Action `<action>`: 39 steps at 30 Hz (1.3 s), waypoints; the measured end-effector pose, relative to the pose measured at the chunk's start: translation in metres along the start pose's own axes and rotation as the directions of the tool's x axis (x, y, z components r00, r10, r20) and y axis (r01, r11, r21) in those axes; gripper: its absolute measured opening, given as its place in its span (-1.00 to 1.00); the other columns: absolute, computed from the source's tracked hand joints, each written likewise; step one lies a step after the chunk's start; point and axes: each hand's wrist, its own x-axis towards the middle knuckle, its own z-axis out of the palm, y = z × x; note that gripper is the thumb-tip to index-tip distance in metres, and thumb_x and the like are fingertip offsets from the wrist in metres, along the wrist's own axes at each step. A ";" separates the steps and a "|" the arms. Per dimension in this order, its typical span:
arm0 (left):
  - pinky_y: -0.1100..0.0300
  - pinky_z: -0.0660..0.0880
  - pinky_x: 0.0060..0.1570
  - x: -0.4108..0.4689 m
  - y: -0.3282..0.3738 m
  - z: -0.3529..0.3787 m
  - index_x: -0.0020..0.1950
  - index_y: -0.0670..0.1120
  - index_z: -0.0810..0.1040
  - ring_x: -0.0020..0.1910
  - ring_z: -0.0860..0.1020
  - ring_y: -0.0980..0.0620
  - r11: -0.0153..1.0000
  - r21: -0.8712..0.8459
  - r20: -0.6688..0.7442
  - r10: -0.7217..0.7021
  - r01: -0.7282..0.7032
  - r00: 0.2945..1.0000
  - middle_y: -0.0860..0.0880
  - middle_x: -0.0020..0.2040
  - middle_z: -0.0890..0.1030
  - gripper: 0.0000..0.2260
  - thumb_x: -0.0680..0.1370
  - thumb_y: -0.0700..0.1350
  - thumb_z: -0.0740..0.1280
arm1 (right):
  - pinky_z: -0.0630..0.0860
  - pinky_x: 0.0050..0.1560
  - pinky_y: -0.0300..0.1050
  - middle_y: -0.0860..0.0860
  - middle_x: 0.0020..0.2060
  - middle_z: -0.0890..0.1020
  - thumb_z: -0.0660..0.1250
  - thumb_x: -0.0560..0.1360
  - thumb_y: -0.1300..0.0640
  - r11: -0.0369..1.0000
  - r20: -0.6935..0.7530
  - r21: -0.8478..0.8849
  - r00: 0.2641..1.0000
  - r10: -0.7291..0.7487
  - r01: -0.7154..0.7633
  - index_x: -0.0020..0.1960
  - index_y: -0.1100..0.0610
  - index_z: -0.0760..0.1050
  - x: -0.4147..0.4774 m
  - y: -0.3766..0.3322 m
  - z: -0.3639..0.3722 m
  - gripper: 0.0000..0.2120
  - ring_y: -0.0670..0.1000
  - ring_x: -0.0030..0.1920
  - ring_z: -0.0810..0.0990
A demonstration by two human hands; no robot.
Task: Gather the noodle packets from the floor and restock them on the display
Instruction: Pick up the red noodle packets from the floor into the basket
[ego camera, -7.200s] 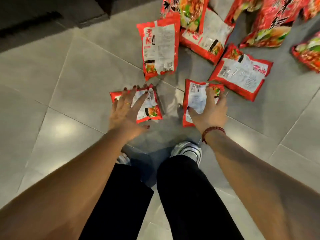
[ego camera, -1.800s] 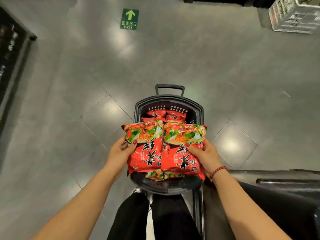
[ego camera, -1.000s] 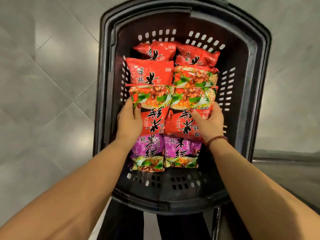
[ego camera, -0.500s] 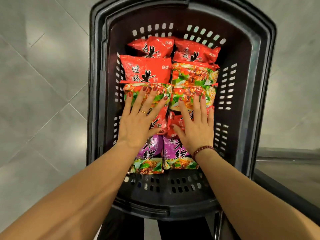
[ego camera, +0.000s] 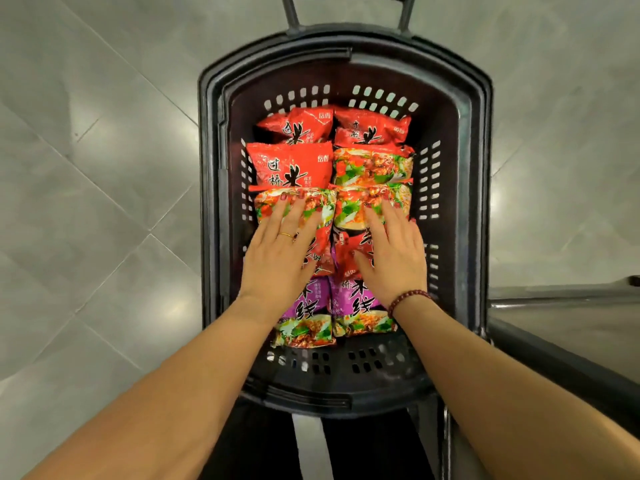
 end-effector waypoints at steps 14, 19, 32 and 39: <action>-0.09 0.46 0.20 -0.102 0.032 -0.260 0.30 -0.14 0.52 0.27 0.46 -0.20 0.909 -0.197 -0.113 0.350 -0.367 0.930 -0.15 0.26 0.54 -0.54 0.44 -0.03 0.43 | 0.37 0.34 0.07 0.07 0.32 0.48 0.41 0.45 0.03 0.932 -0.191 0.269 0.935 0.299 -0.243 0.37 0.11 0.42 -0.196 -0.115 -0.212 -0.48 0.12 0.31 0.42; -0.08 0.49 0.20 -0.147 0.055 -0.313 0.30 -0.12 0.50 0.21 0.48 -0.15 0.787 -0.200 -0.066 0.584 -0.584 0.809 -0.11 0.21 0.55 -0.53 0.45 0.07 0.26 | 0.40 0.28 0.04 0.05 0.29 0.51 0.44 0.41 0.02 0.862 -0.247 0.323 0.844 0.476 -0.392 0.34 0.11 0.45 -0.294 -0.147 -0.256 -0.47 0.12 0.29 0.45; -0.02 0.57 0.06 -0.290 0.196 -0.335 0.27 -0.08 0.54 0.14 0.55 -0.15 0.235 -0.213 0.110 0.970 -0.948 0.216 -0.08 0.17 0.58 -0.47 0.42 0.18 0.19 | 0.50 0.14 0.06 0.05 0.17 0.59 0.27 0.39 -0.11 0.409 -0.375 0.591 0.212 0.902 -0.695 0.25 0.12 0.51 -0.552 -0.199 -0.244 -0.50 0.15 0.17 0.55; 0.03 0.59 -0.06 -0.447 0.269 -0.319 0.22 -0.09 0.59 0.08 0.60 -0.13 -0.130 -0.198 0.163 0.973 -0.972 -0.163 -0.06 0.13 0.62 -0.49 0.31 0.03 0.56 | 0.54 0.06 0.01 0.00 0.09 0.61 0.33 0.38 -0.10 0.088 -0.303 0.727 -0.203 0.931 -0.681 0.19 0.10 0.53 -0.725 -0.274 -0.173 -0.55 0.10 0.08 0.58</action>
